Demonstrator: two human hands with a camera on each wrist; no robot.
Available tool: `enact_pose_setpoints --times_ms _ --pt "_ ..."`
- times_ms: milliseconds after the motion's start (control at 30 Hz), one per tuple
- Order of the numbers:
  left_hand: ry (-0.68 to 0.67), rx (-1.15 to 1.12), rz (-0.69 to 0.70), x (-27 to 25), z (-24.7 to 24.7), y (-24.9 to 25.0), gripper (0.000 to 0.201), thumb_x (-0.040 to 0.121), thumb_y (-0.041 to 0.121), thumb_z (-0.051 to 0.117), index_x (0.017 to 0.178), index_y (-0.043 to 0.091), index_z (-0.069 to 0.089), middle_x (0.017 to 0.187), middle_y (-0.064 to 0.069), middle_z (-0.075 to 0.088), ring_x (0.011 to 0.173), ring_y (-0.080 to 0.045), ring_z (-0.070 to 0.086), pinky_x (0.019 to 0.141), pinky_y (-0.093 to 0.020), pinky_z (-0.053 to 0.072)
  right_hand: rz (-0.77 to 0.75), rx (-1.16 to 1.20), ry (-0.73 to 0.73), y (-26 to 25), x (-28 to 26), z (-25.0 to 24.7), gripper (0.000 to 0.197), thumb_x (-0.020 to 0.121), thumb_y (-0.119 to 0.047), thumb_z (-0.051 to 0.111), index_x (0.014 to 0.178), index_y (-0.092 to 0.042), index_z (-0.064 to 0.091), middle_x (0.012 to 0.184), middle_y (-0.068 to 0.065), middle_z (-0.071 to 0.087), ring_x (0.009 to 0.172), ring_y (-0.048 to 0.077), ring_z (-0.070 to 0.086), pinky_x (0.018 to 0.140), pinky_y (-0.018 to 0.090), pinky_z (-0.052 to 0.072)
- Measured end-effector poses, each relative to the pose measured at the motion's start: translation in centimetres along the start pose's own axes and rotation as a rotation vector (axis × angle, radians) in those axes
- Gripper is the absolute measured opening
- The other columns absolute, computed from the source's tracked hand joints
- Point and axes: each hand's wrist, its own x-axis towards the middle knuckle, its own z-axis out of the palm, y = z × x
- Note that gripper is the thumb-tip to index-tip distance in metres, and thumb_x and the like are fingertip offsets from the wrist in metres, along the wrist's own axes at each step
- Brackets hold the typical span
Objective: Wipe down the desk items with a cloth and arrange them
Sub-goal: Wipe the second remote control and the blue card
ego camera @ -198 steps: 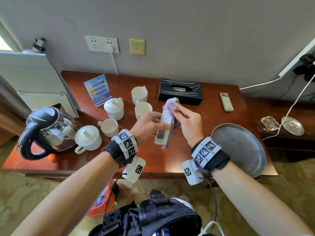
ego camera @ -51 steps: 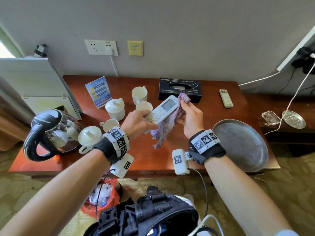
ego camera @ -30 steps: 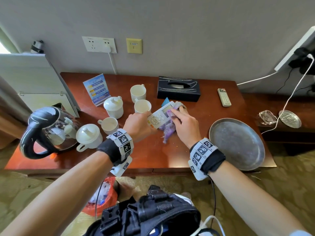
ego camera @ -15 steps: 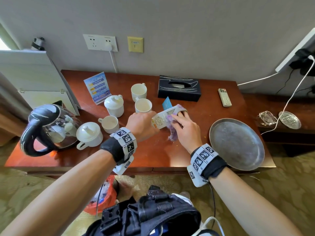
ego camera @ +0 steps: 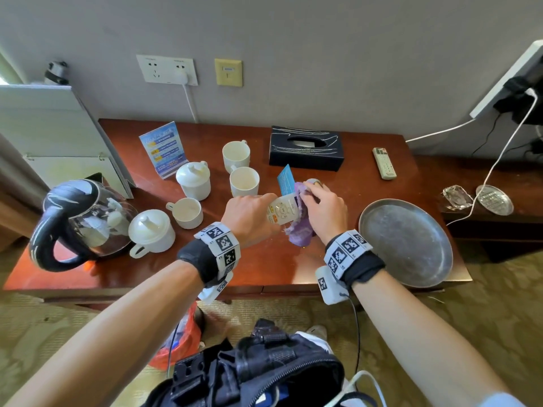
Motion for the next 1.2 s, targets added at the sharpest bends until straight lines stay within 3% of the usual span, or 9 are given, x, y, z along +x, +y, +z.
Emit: enact_pose_setpoints --times_ms 200,267,333,533,833,933,1000,1100,1200 --pt "0.041 -0.048 -0.011 0.3 -0.4 -0.5 0.050 0.080 0.045 0.070 0.126 0.026 0.059 0.104 0.000 0.071 0.092 -0.025 0.067 0.077 -0.037 0.053 -0.058 0.227 -0.051 -0.8 -2.1 0.2 0.031 0.097 -0.020 0.061 0.127 -0.022 0.067 0.148 0.002 0.050 0.142 0.021 0.039 0.116 0.050 0.031" --pt "0.038 -0.062 -0.002 0.2 -0.5 -0.6 0.051 0.080 0.045 0.070 0.126 0.026 0.060 0.104 0.000 0.071 0.092 -0.024 0.067 0.077 -0.037 0.054 -0.044 0.257 -0.048 -0.6 -2.1 0.2 0.034 0.096 -0.019 0.062 0.130 -0.022 0.065 0.150 0.002 0.048 0.146 0.013 0.028 0.120 0.034 0.025" --pt "0.039 -0.082 0.022 0.0 -0.6 -0.6 0.051 0.080 0.043 0.072 0.126 0.024 0.060 0.105 0.000 0.071 0.092 -0.023 0.067 0.078 -0.038 0.054 0.008 0.302 -0.049 -0.5 -1.6 0.1 0.038 0.096 -0.024 0.062 0.134 -0.024 0.062 0.151 0.001 0.046 0.137 -0.003 0.029 0.107 0.007 0.025" --pt "0.036 -0.141 0.091 -0.4 -0.9 -0.7 0.058 0.083 0.036 0.075 0.135 0.020 0.057 0.118 -0.004 0.070 0.101 -0.024 0.067 0.084 -0.039 0.055 0.218 0.570 -0.042 0.3 0.0 -0.5 0.052 0.092 -0.028 0.068 0.141 -0.018 0.053 0.141 -0.004 0.055 0.126 0.007 0.050 0.103 0.021 0.041" --pt "0.069 -0.209 0.075 -0.4 -0.3 -1.8 0.056 0.081 0.036 0.078 0.133 0.021 0.061 0.110 -0.004 0.072 0.098 -0.025 0.068 0.084 -0.039 0.054 0.595 1.075 -0.142 1.4 0.7 -0.4 0.017 0.093 -0.018 0.068 0.106 -0.008 0.071 0.093 0.012 0.073 0.083 0.026 0.071 0.075 0.035 0.057" --pt "0.084 -0.263 0.054 0.1 -0.1 -1.5 0.056 0.081 0.039 0.079 0.132 0.023 0.062 0.109 -0.001 0.072 0.097 -0.021 0.068 0.081 -0.033 0.054 0.700 1.210 -0.123 0.7 0.4 -0.3 0.024 0.090 -0.016 0.070 0.108 -0.002 0.068 0.097 0.018 0.073 0.084 0.028 0.072 0.074 0.036 0.060" --pt "0.087 -0.317 0.030 0.6 -0.2 -1.2 0.056 0.081 0.037 0.079 0.133 0.023 0.062 0.109 -0.001 0.071 0.093 -0.016 0.065 0.075 -0.027 0.051 0.729 1.254 -0.088 0.1 0.3 -0.2 0.033 0.087 -0.018 0.074 0.114 0.000 0.066 0.105 0.020 0.073 0.093 0.033 0.072 0.080 0.041 0.059" --pt "0.049 -0.359 0.014 1.2 -0.2 -1.3 0.059 0.082 0.035 0.079 0.136 0.023 0.059 0.111 0.000 0.069 0.088 -0.007 0.055 0.065 -0.012 0.041 0.708 1.250 -0.032 -0.6 0.3 -0.6 0.023 0.087 -0.015 0.074 0.105 -0.001 0.067 0.093 0.016 0.075 0.080 0.028 0.074 0.068 0.036 0.059" --pt "-0.031 -0.418 -0.010 1.5 -0.1 -1.5 0.058 0.080 0.039 0.080 0.132 0.022 0.061 0.105 0.003 0.066 0.089 -0.011 0.060 0.074 -0.026 0.054 0.622 1.179 0.033 -1.0 1.0 -1.1 0.010 0.090 -0.010 0.070 0.089 -0.001 0.066 0.075 0.012 0.072 0.063 0.023 0.072 0.056 0.030 0.057"
